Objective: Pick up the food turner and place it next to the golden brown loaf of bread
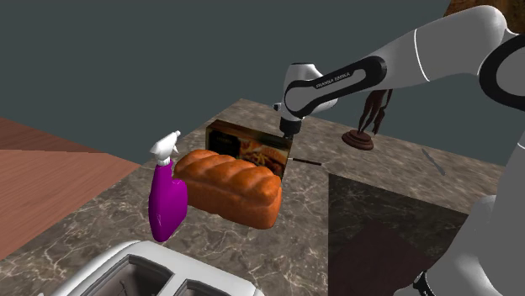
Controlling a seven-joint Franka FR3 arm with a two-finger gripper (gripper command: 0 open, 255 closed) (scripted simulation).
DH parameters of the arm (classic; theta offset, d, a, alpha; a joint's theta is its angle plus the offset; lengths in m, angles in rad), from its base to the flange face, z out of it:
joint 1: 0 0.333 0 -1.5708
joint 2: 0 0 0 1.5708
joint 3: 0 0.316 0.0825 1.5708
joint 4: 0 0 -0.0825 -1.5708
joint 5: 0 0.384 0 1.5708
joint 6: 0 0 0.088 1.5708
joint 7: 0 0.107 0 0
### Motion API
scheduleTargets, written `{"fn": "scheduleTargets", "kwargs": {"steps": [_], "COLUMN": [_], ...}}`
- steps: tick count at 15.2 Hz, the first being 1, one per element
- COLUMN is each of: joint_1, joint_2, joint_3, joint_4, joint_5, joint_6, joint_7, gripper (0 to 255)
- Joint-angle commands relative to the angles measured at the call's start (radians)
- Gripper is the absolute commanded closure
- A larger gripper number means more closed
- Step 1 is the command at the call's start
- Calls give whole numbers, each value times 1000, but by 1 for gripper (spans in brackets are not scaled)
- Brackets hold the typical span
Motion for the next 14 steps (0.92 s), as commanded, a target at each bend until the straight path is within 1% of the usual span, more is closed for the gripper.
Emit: {"fn": "scheduleTargets", "kwargs": {"steps": [1, 4, 5, 10, 14], "joint_1": [0, 0, 0, 0, 4], "joint_2": [0, 0, 0, 0, -47], "joint_3": [0, 0, 0, 0, -1], "joint_4": [0, 0, 0, 0, 71], "joint_5": [0, 0, 0, 0, -9], "joint_6": [1, 1, 1, 1, -118], "joint_7": [0, 0, 0, 0, 6], "gripper": [255, 255, 0, 0, 0]}}
